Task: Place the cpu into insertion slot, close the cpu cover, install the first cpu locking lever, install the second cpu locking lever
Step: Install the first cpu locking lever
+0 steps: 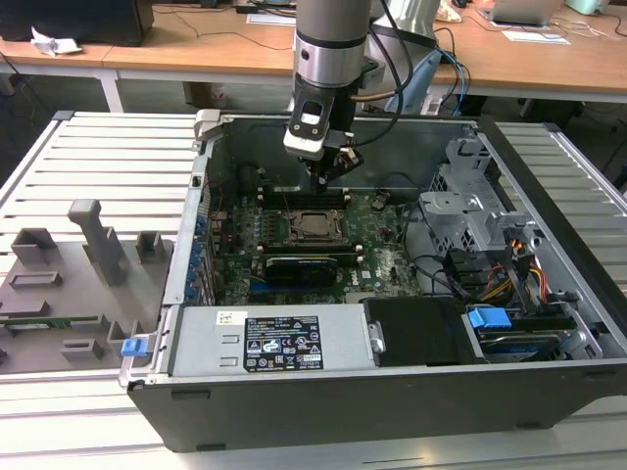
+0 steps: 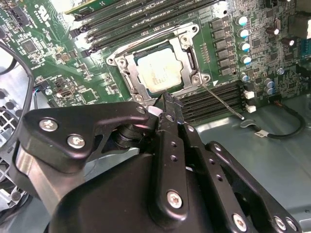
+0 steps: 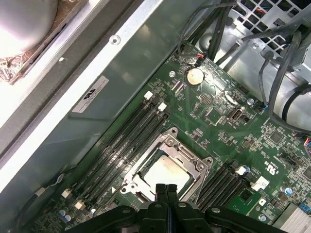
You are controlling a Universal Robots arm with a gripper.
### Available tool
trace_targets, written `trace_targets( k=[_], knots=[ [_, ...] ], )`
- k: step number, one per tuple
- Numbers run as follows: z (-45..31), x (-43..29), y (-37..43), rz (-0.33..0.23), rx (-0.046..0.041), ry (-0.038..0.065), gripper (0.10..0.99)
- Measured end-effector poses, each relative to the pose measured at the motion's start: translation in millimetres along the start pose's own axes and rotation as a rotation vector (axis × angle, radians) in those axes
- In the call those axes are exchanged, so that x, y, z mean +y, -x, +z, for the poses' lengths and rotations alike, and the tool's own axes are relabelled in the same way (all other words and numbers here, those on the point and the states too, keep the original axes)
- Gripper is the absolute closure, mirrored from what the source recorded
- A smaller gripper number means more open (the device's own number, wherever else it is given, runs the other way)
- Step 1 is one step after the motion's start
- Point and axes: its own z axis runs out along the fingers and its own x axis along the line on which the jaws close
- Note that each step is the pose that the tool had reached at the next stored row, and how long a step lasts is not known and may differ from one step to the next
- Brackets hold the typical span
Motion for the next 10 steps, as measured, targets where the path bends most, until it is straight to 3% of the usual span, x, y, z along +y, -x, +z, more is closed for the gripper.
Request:
trace_targets(
  k=[10],
  knots=[
    [0.0, 0.0, 0.0, -0.045, 0.0019, -0.001, 0.980]
  ],
)
